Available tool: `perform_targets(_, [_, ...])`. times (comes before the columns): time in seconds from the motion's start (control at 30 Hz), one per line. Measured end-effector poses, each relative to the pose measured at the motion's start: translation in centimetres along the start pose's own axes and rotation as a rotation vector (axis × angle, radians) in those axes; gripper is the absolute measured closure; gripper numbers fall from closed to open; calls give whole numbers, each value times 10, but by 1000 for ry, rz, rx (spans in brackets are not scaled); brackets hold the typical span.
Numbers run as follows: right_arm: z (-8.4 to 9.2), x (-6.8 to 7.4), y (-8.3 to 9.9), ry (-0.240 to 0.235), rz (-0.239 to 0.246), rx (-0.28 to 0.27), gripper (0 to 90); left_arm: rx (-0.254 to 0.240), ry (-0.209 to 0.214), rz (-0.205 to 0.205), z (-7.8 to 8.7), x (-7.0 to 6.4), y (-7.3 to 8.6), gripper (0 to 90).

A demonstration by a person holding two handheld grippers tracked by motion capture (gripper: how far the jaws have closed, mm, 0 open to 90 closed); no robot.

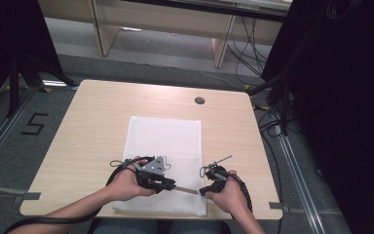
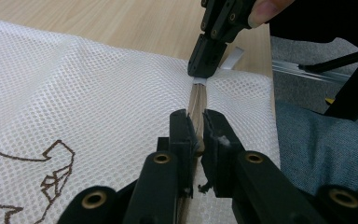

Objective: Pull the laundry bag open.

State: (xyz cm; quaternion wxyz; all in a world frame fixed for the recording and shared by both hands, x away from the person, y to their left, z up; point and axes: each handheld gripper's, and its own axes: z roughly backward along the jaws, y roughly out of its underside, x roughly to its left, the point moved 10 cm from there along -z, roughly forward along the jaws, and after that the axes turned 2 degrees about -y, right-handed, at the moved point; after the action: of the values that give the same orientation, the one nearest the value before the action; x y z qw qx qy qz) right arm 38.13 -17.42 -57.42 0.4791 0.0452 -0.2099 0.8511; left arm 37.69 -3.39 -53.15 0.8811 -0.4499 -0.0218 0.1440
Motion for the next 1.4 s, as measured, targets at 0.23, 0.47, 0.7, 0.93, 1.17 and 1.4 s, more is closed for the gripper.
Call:
perform_targets(0.23, [0,0,0,4,9,-1,900,1,2,-1,0,0,0,816])
perform_targets(0.47, [0,-2,-1,7,17,-6,900,1,5,-3,0,0,0,817])
perform_targets(0.7, [0,-2,-1,9,18,-3,900,8,4,-9,0,0,1,817])
perform_targets(0.93, [-1,-1,-1,-5,11,-4,900,7,0,2,5,2,5,816])
perform_targets(1.17, [0,-1,0,5,0,-3,900,3,6,-1,5,2,5,817])
perform_targets(1.4, [0,-1,0,-1,0,-4,900,7,12,-3,8,3,6,817])
